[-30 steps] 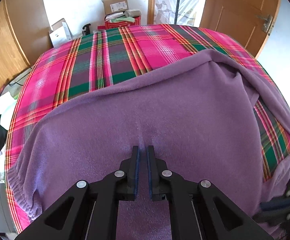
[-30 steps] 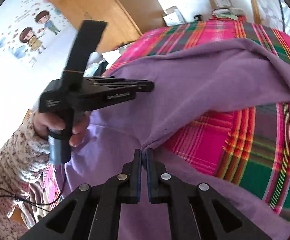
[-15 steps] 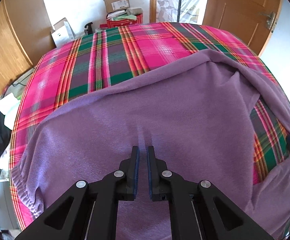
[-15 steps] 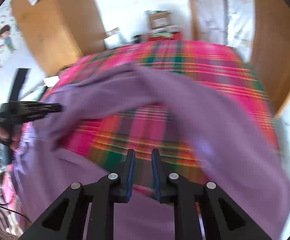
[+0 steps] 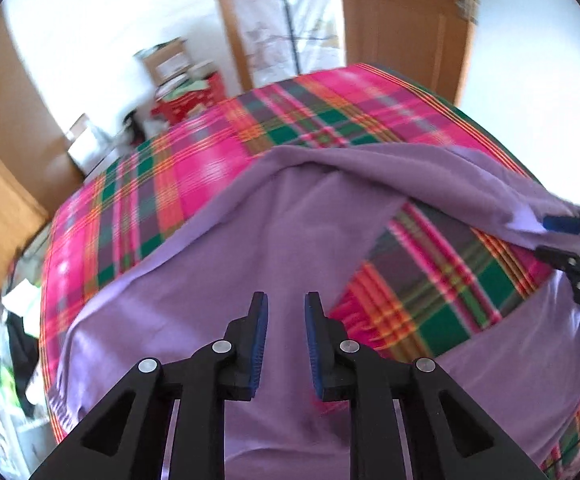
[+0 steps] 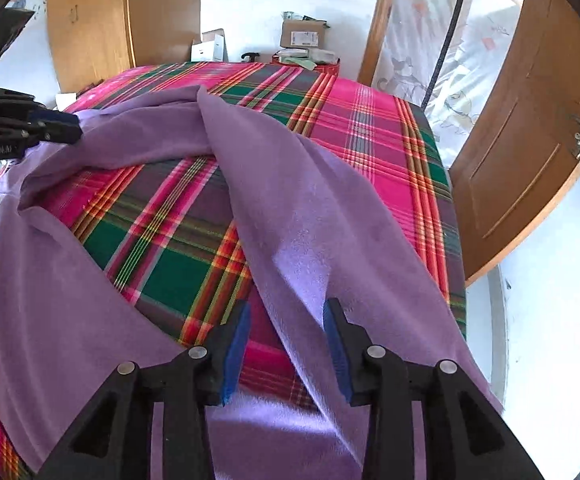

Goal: Fold clothes

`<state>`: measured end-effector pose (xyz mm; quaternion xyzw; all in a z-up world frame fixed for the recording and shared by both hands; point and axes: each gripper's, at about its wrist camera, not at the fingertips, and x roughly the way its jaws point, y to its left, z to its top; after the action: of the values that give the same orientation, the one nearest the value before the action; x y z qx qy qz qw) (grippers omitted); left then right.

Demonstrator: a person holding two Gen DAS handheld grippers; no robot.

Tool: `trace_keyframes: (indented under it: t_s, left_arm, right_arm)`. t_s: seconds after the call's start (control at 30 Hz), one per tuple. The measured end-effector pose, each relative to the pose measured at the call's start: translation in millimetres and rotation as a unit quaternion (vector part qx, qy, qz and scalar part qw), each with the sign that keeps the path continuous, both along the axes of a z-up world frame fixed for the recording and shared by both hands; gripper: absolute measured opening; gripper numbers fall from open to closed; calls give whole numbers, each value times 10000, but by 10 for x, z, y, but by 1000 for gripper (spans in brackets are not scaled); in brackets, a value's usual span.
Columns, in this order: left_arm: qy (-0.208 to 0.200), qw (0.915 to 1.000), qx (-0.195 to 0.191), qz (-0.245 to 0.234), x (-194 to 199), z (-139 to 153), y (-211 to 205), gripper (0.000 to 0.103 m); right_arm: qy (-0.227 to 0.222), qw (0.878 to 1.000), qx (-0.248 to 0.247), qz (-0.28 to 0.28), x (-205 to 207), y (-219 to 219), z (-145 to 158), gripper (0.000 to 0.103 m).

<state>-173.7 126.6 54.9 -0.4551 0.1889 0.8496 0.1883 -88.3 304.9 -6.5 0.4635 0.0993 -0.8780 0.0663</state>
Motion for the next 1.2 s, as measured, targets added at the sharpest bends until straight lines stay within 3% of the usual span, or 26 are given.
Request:
trace_keyframes:
  t_s: [0.2,0.4,0.43,0.5,0.7,1.0,1.2]
  left_arm:
    - [50,9990,-351,-280,-32,-156,374,20]
    - [-78,9975,-556,-433,-170,-364,560,20]
    - [-98,9974,-543,-462,-190,-388,575,20]
    - [-159,9974,-499,-503,-230,-436,597,20]
    - [-140,9976,-384,-561,-288,-509,609,21]
    - [-127,9984,-218,-507,-321,-521,595,21]
    - [-12,9983,-252,-520,-307,-538,624,8]
  right_arm:
    - [1,9994,236,257,-107,-83,-105,38]
    - [2,9993,113,356,-130,-51,-113,38]
    - [-1,9993,93,349,-143,-40,-110,36]
    - [6,9995,60,312,-174,-8,-104,20]
    - [67,9996,-247,131,-293,137,-7,4]
    - [625,9966,-300,-448,-591,446,279,3]
    - [851,9937,-43,-727,-957,571,308,3]
